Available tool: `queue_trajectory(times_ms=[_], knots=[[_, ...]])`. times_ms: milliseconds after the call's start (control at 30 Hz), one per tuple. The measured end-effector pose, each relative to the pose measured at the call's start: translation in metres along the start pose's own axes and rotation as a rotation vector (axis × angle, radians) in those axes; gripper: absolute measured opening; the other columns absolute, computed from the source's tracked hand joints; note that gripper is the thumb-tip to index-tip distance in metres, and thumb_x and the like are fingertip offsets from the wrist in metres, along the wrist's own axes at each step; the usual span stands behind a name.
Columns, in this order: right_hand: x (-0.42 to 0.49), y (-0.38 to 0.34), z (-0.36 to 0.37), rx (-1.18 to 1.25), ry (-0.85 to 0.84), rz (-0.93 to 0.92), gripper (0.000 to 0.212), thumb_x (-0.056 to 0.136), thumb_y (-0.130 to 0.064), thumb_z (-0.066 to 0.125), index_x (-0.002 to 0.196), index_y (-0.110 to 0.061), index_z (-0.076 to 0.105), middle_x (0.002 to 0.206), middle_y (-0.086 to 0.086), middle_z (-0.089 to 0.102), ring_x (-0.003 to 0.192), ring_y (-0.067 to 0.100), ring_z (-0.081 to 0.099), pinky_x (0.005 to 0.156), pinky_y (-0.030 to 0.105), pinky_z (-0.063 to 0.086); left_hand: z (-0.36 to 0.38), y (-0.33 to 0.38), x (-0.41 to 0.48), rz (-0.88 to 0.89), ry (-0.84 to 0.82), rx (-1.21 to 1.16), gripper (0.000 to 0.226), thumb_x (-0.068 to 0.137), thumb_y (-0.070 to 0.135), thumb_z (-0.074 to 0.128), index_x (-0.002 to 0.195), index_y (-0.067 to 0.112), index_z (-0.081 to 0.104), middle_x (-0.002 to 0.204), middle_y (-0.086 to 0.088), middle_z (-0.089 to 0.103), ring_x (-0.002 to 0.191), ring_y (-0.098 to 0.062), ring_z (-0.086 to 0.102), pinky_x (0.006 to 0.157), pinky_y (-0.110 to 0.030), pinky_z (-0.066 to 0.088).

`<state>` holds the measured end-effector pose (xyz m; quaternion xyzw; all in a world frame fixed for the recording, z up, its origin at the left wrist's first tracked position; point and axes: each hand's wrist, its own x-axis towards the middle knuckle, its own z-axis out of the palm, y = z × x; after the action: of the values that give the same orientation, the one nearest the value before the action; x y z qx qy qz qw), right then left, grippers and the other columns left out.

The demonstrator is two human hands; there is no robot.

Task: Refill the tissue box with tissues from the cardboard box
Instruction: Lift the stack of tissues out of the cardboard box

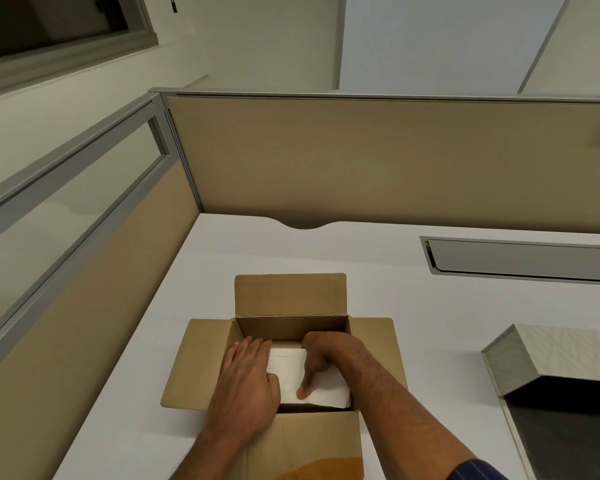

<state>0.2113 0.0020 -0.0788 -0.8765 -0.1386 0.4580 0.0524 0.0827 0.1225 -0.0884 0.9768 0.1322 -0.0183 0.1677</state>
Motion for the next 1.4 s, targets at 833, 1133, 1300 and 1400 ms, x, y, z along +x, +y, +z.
queue_trajectory(times_ms=[833,1133,1300,1400], knots=[[0.005,0.003,-0.008,-0.033,-0.077,-0.049,0.096,0.062,-0.046,0.09,0.139,-0.01,0.045,0.14,0.007,0.052,0.125,0.031,0.052,0.099,0.044,0.046,-0.003,0.001,0.001,-0.023,-0.01,-0.083,0.066,0.093,0.043,0.046,0.153,0.028,0.024,0.163,0.003,0.027,0.151,-0.016,0.018,0.123,-0.031,0.008],[0.003,0.003,-0.012,-0.033,-0.107,-0.07,0.097,0.065,-0.046,0.088,0.144,-0.013,0.042,0.145,0.005,0.048,0.13,0.031,0.048,0.106,0.045,0.043,-0.003,0.0,0.002,0.003,0.01,-0.083,0.067,0.09,0.041,0.049,0.152,0.026,0.028,0.16,0.002,0.032,0.15,-0.015,0.023,0.122,-0.03,0.007],[0.001,0.002,-0.012,-0.08,-0.121,-0.075,0.092,0.068,-0.047,0.086,0.142,-0.012,0.043,0.142,0.008,0.051,0.126,0.031,0.051,0.107,0.047,0.044,-0.002,-0.001,0.002,0.018,0.015,-0.071,0.067,0.089,0.042,0.049,0.151,0.027,0.029,0.16,0.003,0.034,0.149,-0.015,0.024,0.117,-0.026,0.002],[0.001,0.004,-0.011,-0.077,-0.111,-0.087,0.09,0.066,-0.048,0.087,0.138,-0.014,0.046,0.138,0.007,0.054,0.122,0.029,0.054,0.103,0.045,0.046,0.0,-0.003,0.002,0.022,0.012,-0.065,0.068,0.089,0.043,0.049,0.152,0.028,0.028,0.16,0.003,0.033,0.149,-0.015,0.024,0.115,-0.025,0.001]])
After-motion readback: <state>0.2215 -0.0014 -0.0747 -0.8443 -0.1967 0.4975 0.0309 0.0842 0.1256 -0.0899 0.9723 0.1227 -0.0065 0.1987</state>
